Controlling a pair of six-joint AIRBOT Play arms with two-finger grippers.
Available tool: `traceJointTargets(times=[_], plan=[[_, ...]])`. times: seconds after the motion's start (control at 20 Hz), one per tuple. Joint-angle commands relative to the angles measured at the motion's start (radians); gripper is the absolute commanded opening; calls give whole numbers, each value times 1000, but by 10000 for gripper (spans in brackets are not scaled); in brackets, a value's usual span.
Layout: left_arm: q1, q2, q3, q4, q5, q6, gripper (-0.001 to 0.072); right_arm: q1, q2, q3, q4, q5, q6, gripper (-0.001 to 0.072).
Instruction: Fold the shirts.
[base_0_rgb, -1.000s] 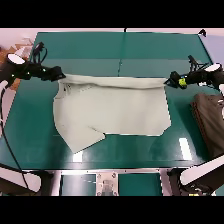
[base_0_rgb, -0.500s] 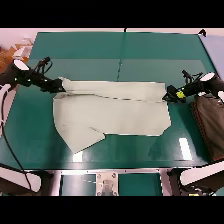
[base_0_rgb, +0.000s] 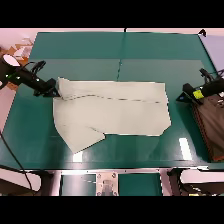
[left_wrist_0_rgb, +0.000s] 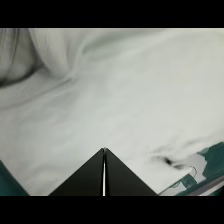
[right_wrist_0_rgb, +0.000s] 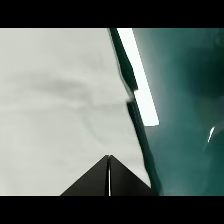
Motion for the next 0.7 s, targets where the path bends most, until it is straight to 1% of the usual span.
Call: traceJointTargets(times=[0.0,0.1,0.15,0.25,0.3,0.35,0.4,0.45,0.5,0.6,0.65], plan=[[7,136,-152,60,-64,-36,23,-67,212,-244,-21,11,18,18],[7,318,-343,121,19,-30,23,-92,369,-445,-21,-6,20,18],[7,426,-448,148,66,-40,23,-99,448,-535,-21,-13,35,18],[7,614,-631,154,141,-81,26,-97,615,-703,-2,-60,82,19],[7,686,-705,146,168,-104,187,-97,675,-761,23,-77,92,20],[7,747,-775,130,201,-124,610,-97,724,-813,49,-97,97,66],[7,785,-833,116,232,-149,699,-97,752,-850,76,-115,97,229],[7,804,-889,96,251,-148,701,-97,760,-884,108,-142,96,388],[7,806,-938,64,265,-148,701,-97,758,-911,133,-171,96,438],[6,806,-1046,-31,333,-140,701,-97,752,-962,203,-245,96,437],[6,806,-1095,-84,371,-120,701,-97,748,-984,235,-283,95,438]])
